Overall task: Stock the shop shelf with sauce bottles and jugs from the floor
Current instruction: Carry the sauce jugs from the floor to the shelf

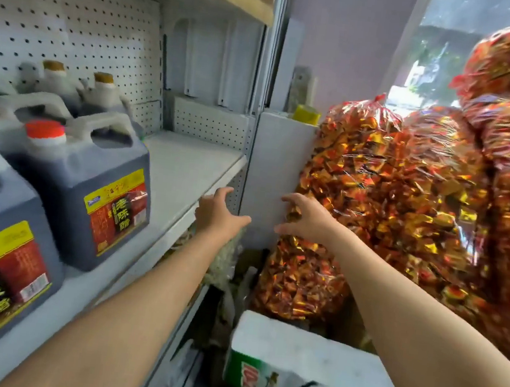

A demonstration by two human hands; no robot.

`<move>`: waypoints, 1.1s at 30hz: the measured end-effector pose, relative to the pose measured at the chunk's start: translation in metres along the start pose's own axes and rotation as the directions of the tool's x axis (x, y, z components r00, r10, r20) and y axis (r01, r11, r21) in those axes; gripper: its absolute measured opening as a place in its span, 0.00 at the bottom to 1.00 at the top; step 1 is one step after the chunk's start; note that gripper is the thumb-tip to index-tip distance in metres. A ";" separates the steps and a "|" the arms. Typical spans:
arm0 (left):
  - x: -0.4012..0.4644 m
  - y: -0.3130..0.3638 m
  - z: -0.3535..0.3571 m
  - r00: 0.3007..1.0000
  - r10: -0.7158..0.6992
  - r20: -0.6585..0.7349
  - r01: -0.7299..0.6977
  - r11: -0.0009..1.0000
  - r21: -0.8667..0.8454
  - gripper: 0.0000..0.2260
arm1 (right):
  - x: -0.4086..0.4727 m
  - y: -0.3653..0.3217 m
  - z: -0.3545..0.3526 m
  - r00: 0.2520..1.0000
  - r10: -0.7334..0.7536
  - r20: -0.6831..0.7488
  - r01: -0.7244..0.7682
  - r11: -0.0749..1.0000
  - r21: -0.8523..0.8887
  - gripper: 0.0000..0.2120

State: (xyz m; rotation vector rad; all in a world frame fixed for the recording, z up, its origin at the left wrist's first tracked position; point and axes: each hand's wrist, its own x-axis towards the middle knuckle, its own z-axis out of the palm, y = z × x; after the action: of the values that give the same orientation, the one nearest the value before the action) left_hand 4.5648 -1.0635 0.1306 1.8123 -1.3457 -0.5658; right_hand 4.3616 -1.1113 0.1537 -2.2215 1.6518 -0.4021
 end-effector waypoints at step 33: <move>-0.604 0.201 0.289 0.641 0.362 0.677 -0.320 0.928 -0.193 0.34 | -0.737 0.288 -0.109 0.631 0.743 -0.224 -0.707 0.670 0.228 0.39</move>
State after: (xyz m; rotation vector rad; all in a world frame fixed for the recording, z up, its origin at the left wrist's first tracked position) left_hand 4.0308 -0.6173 0.0616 1.2499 -2.1012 -1.1447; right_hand 3.8593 -0.4924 0.1115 -1.2491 2.4332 -0.5999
